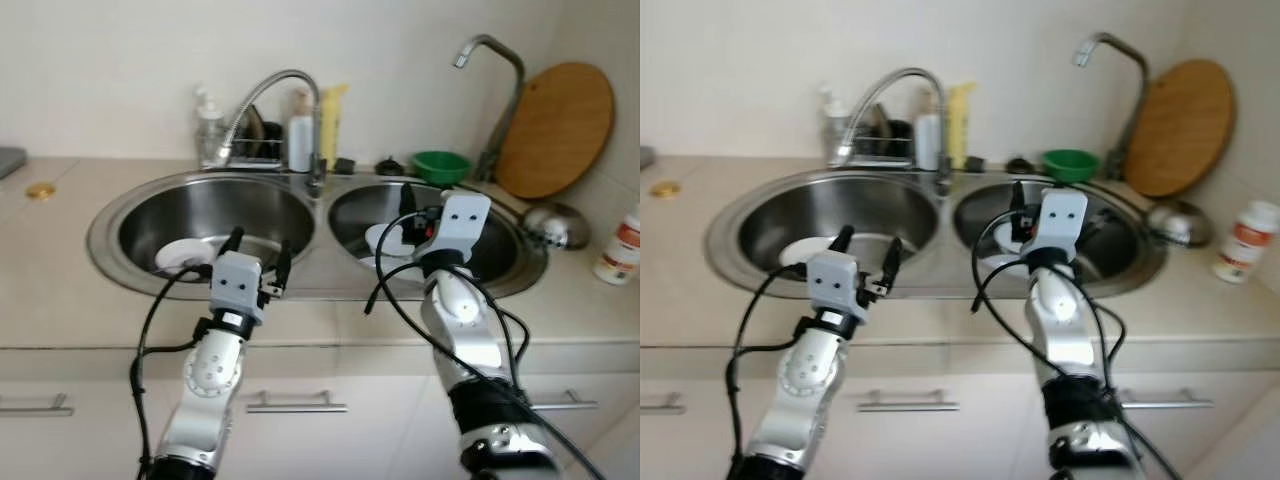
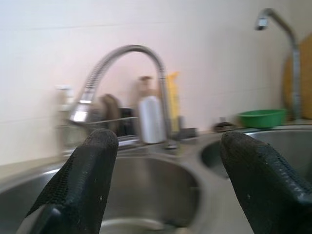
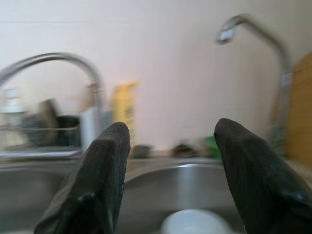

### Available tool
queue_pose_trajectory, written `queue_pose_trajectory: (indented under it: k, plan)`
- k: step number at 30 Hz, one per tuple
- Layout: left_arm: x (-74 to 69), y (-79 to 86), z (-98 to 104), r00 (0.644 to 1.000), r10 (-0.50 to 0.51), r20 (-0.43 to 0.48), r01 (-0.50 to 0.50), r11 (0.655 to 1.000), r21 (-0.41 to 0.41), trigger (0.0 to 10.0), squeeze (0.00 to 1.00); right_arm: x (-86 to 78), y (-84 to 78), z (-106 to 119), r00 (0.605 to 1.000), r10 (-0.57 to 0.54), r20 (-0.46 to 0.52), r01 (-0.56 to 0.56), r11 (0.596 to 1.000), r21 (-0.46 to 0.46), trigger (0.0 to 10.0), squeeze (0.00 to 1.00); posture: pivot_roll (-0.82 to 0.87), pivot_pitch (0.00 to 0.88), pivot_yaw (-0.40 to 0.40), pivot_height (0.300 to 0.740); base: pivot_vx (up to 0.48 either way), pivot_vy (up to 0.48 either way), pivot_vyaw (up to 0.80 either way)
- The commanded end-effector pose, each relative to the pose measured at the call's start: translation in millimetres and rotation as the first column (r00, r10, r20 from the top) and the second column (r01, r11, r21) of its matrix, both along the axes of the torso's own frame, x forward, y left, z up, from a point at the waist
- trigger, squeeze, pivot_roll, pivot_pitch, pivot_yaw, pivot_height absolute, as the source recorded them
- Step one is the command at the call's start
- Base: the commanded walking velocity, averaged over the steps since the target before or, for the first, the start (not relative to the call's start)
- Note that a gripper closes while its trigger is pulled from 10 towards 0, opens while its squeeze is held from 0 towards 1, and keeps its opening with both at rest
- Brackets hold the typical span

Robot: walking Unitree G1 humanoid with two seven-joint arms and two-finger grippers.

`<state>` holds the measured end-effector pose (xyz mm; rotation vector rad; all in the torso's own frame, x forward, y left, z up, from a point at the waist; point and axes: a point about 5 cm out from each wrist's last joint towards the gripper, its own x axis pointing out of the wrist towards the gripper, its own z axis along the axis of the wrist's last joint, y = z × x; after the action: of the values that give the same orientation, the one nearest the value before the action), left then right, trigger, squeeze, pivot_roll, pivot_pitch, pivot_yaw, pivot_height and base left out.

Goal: Kitchen organization

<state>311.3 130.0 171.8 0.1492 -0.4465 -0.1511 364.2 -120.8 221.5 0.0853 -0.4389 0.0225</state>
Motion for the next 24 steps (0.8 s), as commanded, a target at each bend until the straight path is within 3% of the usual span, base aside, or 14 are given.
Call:
queue_pose_trajectory:
  k: [1, 16, 19, 24]
  plan:
    - [-0.3, 0.9, 6.7, 0.999, 0.010, 0.032, -0.010, 1.000, 0.001, 10.0, 0.00, -3.8, 7.2, 6.1, 0.999, 0.034, 0.024, -0.034, 0.999, -0.002, 10.0, 0.00, 0.10, 0.000, -0.062, 0.740, 0.000, 0.480, 0.00]
    - [-1.3, -0.8, 6.4, 0.999, 0.004, 0.041, -0.005, 1.000, 0.011, 10.0, 0.00, -13.9, 10.4, -3.3, 0.999, 0.037, -0.015, -0.038, 0.998, -0.049, 10.0, 0.00, 0.09, 0.000, -0.054, 0.740, 0.000, 0.469, 0.00]
    - [-2.7, -1.5, 7.1, 0.998, 0.003, 0.059, -0.005, 0.999, 0.038, 10.0, 0.00, -17.2, 12.2, -5.3, 0.999, 0.041, -0.019, -0.042, 0.998, -0.045, 10.0, 0.00, 0.09, 0.000, -0.055, 0.740, 0.000, 0.000, -0.16]
    - [-3.3, -3.5, 5.8, 0.998, -0.003, 0.057, 0.001, 0.999, 0.048, 10.0, 0.00, -22.3, 14.2, -8.3, 0.998, 0.051, -0.023, -0.052, 0.998, -0.044, 10.0, 0.00, 0.08, 0.000, -0.053, 0.740, 0.000, 0.000, -0.80]
